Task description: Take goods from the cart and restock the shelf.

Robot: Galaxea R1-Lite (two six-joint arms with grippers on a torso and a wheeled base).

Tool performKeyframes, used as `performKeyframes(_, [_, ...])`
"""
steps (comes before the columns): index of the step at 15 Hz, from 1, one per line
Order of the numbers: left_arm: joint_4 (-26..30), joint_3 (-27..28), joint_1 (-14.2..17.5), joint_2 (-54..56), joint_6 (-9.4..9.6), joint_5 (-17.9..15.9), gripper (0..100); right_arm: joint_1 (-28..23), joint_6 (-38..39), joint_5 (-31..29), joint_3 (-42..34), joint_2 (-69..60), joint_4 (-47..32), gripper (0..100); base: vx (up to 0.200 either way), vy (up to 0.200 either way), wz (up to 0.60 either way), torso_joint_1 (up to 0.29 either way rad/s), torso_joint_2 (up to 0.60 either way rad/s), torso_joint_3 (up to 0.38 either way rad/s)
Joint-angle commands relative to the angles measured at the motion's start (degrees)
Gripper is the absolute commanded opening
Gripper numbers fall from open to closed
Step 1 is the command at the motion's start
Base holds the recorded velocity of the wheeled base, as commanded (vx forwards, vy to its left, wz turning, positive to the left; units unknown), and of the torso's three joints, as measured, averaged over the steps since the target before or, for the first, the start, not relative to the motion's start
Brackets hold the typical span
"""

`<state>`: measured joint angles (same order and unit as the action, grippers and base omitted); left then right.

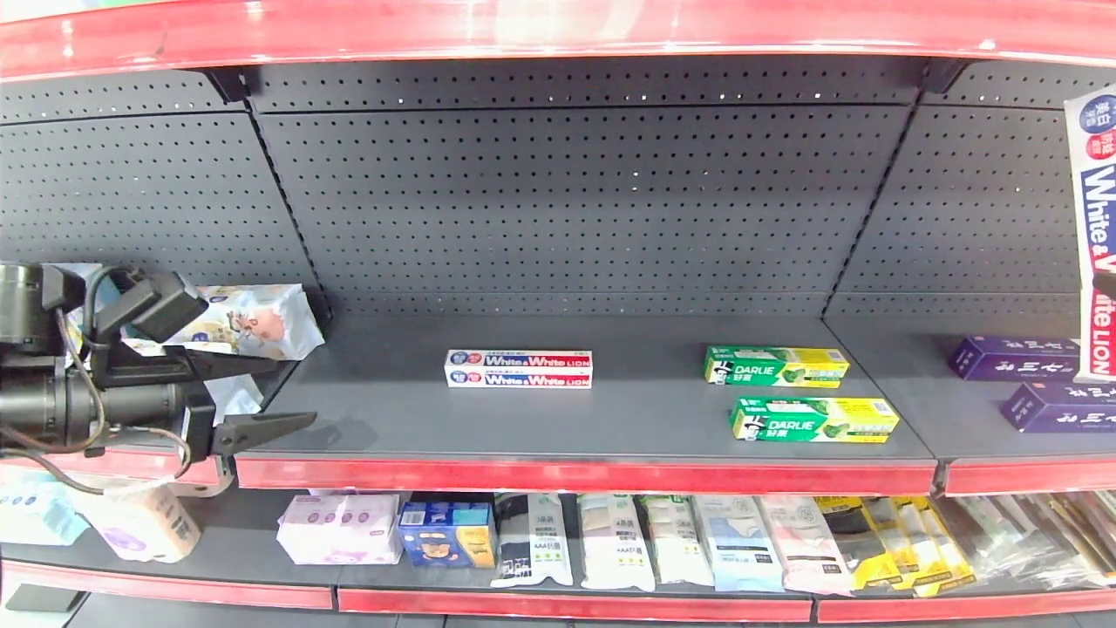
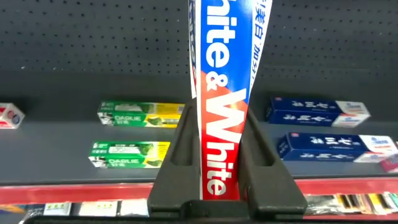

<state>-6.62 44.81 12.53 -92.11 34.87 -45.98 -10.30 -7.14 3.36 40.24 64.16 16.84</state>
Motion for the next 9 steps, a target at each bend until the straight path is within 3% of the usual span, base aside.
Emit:
performKeyframes(1, [-0.50, -0.16, -0.14, -4.66, 1.43, -0.25, 100, -0.51, -0.41, 0.06, 0.10, -0.53, -0.14, 0, 0.000, 0.000, 0.00, 0.000, 0.00, 0.000])
performKeyframes(3, [-0.68, -0.08, -1.11, -5.97, 1.61, -0.42, 100, -0.60, -0.68, 0.15, -0.51, -1.58, -1.89, 0, 0.000, 0.000, 0.00, 0.000, 0.00, 0.000])
performKeyframes(5, [-0.59, 0.80, -1.63, -6.68, 1.17, -0.34, 100, -0.51, -0.59, 0.59, -2.01, -3.60, -9.28, 0, 0.000, 0.000, 0.00, 0.000, 0.00, 0.000])
performKeyframes(9, [-0.59, 5.20, -1.55, -10.37, 0.99, -0.51, 100, 0.19, -0.94, 0.77, -5.26, -3.34, -9.28, 0, 0.000, 0.000, 0.00, 0.000, 0.00, 0.000])
